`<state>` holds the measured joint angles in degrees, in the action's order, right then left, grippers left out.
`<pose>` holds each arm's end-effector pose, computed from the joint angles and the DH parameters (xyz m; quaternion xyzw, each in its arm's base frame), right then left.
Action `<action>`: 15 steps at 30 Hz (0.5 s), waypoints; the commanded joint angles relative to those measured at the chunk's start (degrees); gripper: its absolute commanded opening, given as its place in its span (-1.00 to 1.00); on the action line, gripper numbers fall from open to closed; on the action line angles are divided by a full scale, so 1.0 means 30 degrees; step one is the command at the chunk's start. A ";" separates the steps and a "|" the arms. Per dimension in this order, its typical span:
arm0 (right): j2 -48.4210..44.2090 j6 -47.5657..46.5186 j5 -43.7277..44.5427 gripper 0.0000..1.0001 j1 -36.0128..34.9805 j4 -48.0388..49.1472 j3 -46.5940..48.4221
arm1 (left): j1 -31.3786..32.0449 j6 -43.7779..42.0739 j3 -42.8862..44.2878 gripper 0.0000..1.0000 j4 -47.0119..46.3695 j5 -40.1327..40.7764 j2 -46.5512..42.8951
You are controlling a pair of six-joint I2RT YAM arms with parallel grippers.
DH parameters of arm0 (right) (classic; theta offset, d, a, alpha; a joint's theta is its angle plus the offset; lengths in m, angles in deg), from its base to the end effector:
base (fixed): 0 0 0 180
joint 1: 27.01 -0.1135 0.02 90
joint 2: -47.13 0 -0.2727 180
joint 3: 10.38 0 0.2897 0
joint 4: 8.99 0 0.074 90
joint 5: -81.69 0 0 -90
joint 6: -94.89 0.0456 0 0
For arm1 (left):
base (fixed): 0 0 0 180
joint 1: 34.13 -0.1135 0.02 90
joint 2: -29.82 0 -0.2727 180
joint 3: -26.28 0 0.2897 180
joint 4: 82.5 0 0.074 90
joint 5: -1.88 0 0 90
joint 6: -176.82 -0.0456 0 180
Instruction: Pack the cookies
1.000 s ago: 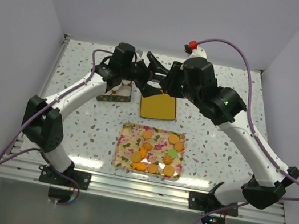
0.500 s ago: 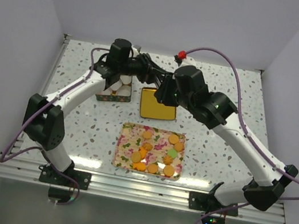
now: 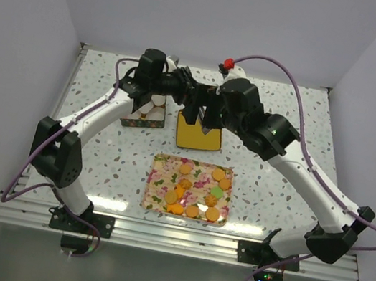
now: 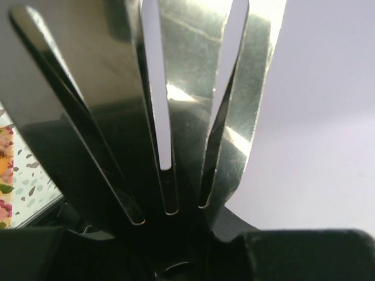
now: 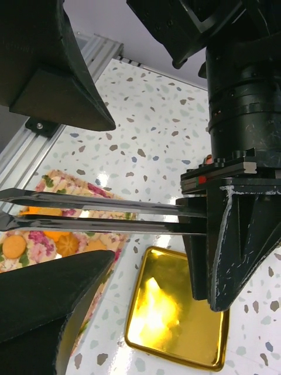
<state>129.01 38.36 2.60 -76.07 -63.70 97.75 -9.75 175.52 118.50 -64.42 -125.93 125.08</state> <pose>0.2331 0.2555 0.4550 -0.0678 0.8540 0.2745 0.4367 0.3864 -0.2058 0.3300 -0.2602 0.7581 -0.5937 0.0721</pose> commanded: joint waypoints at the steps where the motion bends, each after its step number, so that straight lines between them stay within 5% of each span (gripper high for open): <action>1: 0.0709 -0.0202 -0.0416 0.70 0.0034 0.0894 0.0957 | -0.0070 -0.0565 0.1046 -1.00 -0.1399 -0.0612 -0.0113; 15: 0.2118 0.0091 -0.0797 -0.28 0.0035 0.0456 0.2304 | -0.0070 -0.0916 0.0988 -1.00 -0.3273 -0.0788 -0.1080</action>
<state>135.22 38.12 1.62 -75.33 -64.27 101.88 -10.23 173.69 119.18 -68.48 -126.63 124.97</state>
